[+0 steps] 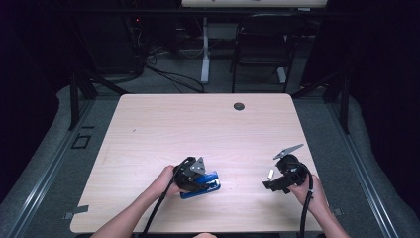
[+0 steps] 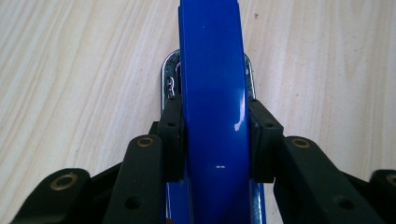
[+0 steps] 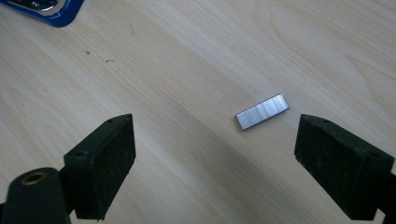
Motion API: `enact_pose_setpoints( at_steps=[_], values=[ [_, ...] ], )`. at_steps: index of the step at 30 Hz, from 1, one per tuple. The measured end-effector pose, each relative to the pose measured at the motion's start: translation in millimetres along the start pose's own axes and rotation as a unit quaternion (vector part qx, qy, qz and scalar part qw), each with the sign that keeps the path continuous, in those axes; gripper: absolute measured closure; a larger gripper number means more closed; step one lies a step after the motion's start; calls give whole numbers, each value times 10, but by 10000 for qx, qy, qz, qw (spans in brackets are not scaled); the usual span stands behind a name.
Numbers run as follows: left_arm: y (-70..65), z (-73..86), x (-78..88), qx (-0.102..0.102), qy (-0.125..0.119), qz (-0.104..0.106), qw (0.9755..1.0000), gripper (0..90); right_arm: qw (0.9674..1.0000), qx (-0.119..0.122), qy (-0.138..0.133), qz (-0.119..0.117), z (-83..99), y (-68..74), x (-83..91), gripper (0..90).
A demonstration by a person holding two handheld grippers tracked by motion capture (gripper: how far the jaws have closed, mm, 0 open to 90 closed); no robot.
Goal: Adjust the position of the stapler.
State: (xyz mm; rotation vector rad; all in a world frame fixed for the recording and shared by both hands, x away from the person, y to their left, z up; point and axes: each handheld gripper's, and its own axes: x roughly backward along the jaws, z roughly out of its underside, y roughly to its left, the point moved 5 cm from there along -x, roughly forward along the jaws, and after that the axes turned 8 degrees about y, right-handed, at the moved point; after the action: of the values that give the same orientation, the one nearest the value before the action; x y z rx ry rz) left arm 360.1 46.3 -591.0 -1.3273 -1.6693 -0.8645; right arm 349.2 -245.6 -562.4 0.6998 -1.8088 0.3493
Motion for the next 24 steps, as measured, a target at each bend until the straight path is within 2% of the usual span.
enact_pose_setpoints(
  at_steps=[4,7,8,10,13,15,24],
  values=[
    [-45,-56,-20,-201,0,64,9998,660,10000,-31,-53,9,1,-3,-10,120],
    [-75,-94,-42,-285,-47,103,9995,662,10000,8,23,17,4,-6,-1,121],
    [-94,-107,-50,-336,-85,197,9992,662,10000,15,7,11,3,-5,-3,120],
    [-111,-124,-60,-394,-101,157,9991,663,10000,37,30,17,5,-6,-2,121],
    [-144,-145,-70,-522,-138,279,9982,663,10000,43,34,13,6,-6,-4,121],
    [-164,-161,-75,-591,-112,267,9978,663,10000,39,40,9,7,-5,-3,122],
    [-187,-165,-80,-706,-162,417,9965,663,10000,93,31,-15,-6,3,-2,124]
  ],
)
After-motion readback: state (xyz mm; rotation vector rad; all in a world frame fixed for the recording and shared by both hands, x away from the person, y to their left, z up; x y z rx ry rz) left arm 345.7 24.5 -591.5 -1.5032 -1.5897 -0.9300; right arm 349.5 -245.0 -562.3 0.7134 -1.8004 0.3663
